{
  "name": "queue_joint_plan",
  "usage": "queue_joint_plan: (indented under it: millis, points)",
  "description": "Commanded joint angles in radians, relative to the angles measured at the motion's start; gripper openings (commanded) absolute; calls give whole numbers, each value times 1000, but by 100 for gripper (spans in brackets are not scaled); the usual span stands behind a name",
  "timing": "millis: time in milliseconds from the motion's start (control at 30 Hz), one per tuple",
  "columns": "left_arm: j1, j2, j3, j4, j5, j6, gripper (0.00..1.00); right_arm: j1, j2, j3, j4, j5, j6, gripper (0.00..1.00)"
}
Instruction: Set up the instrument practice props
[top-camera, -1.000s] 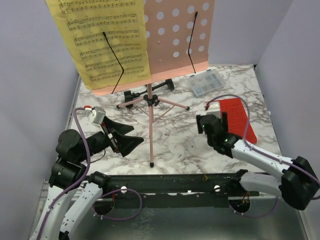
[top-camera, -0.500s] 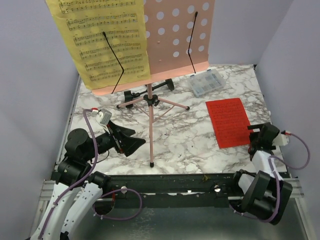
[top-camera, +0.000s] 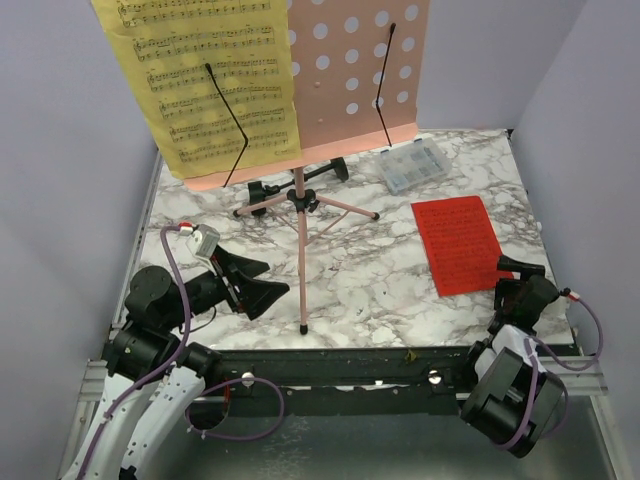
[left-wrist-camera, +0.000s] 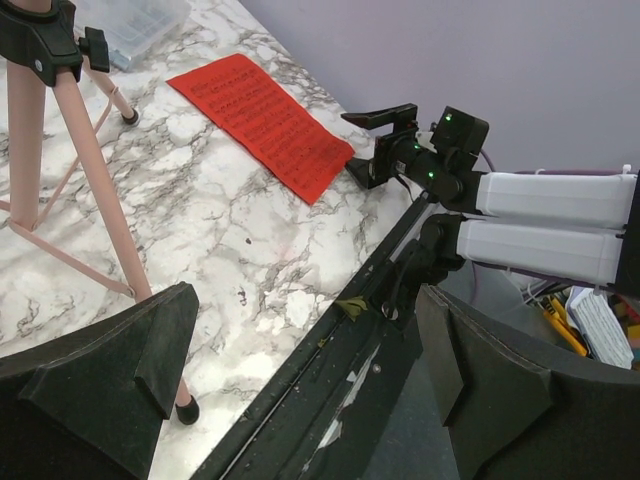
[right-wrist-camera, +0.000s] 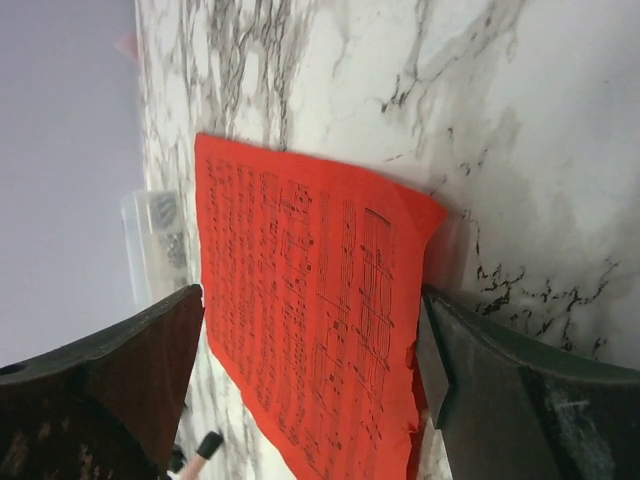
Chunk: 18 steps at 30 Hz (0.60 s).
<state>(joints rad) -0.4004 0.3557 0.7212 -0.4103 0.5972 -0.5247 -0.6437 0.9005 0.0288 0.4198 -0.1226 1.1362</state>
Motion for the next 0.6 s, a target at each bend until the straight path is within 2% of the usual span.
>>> queue_joint_plan:
  millis: [0,133,300,433,567]
  points:
    - [-3,-31,-17,-8,-24,21,99,-7,-16,52,-114,-32,-183,90]
    - [-3,-33,-19,-7,-30,23,99,-8,-16,216,-374,175,-266,93]
    - [-8,-30,-19,-8,-36,25,99,-8,4,215,-492,339,-77,95]
    - [-10,-43,-20,-7,-39,25,99,-16,28,207,-462,317,-70,95]
    - [-9,-53,-21,-7,-43,26,99,-23,68,174,-326,182,-127,95]
